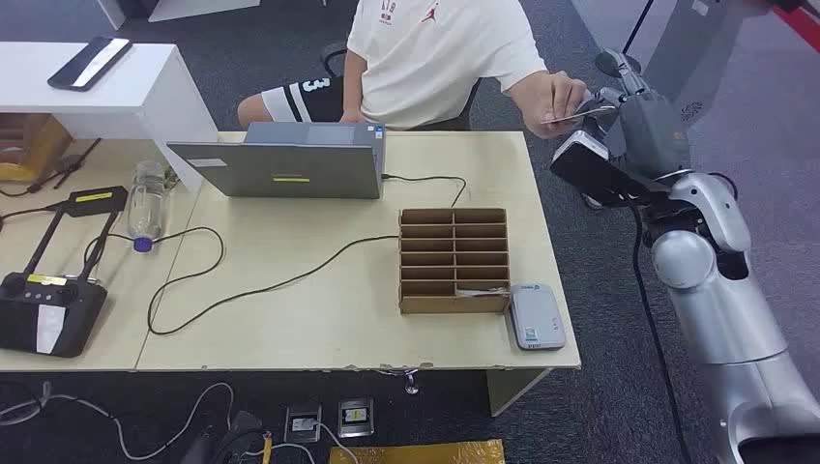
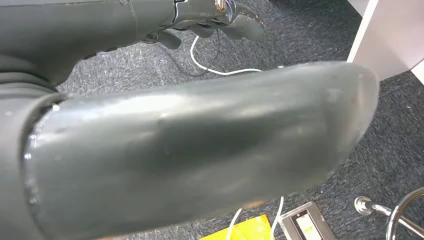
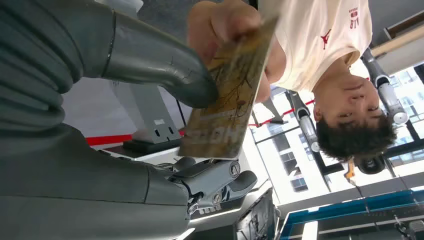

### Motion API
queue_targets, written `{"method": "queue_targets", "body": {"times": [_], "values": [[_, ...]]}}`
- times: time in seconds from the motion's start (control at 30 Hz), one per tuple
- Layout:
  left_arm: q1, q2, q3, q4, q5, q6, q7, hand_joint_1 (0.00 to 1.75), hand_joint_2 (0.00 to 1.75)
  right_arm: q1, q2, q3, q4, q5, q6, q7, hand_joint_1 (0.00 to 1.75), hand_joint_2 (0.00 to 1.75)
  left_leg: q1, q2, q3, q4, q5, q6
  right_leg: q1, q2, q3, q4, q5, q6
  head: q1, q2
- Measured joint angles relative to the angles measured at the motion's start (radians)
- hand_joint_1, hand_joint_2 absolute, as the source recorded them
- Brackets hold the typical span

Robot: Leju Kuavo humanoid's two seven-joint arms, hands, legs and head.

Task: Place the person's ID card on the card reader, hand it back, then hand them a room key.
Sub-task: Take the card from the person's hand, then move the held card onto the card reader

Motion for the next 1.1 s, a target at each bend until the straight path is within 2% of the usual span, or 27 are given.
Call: {"method": "queue_targets", "body": {"times": [0.6, 1.1], "values": [[0.000, 0.000, 0.000, 0.000, 0.002, -0.001, 0.000, 0.00, 0.00, 0.034, -0.007, 0.000, 0.006, -0.010, 0.000, 0.015, 1.75, 1.75, 0.000, 0.000, 0.000, 0.000, 0.000, 0.000, 0.000, 0.000, 0.000, 0.000, 0.000, 0.000, 0.000, 0.000], [0.009, 0.015, 0.002, 0.000, 0.035, -0.005, 0.004, 0.00, 0.00, 0.246, -0.033, 0.015, 0.047, -0.026, 0.038, 0.058, 1.75, 1.75, 0.000, 0.000, -0.001, 0.000, 0.000, 0.000, 0.000, 0.000, 0.000, 0.000, 0.000, 0.000, 0.000, 0.000]]}}
